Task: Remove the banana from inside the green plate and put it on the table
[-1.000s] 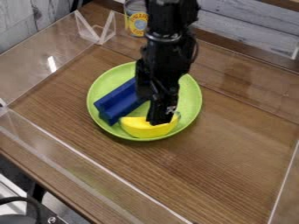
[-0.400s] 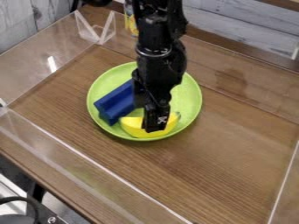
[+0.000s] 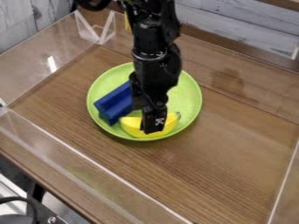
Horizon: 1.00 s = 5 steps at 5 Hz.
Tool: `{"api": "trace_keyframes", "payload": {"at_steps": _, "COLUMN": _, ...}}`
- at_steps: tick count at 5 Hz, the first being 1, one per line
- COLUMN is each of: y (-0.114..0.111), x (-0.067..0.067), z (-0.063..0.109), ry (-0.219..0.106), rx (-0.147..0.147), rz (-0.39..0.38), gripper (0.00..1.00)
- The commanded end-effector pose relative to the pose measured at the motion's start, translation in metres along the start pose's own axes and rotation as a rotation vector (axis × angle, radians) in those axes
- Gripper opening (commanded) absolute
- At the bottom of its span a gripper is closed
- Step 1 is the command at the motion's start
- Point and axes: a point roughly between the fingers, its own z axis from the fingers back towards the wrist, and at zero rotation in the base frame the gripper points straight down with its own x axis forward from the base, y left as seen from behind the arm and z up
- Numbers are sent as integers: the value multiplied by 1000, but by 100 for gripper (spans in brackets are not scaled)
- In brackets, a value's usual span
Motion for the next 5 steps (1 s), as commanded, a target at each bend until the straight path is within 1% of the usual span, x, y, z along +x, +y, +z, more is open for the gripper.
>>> {"api": "trace_keyframes", "payload": {"at_steps": 1, "y": 5, "x": 1, "z": 3, "ry": -32, "rx": 14, "rz": 9, "gripper": 100}}
{"api": "trace_keyframes", "payload": {"at_steps": 3, "y": 6, "x": 2, "z": 0, "ry": -53, "rx": 13, "rz": 12, "gripper": 100}}
{"api": "trace_keyframes", "payload": {"at_steps": 5, "y": 7, "x": 3, "z": -2, "ry": -66, "rx": 9, "rz": 16, "gripper": 100}}
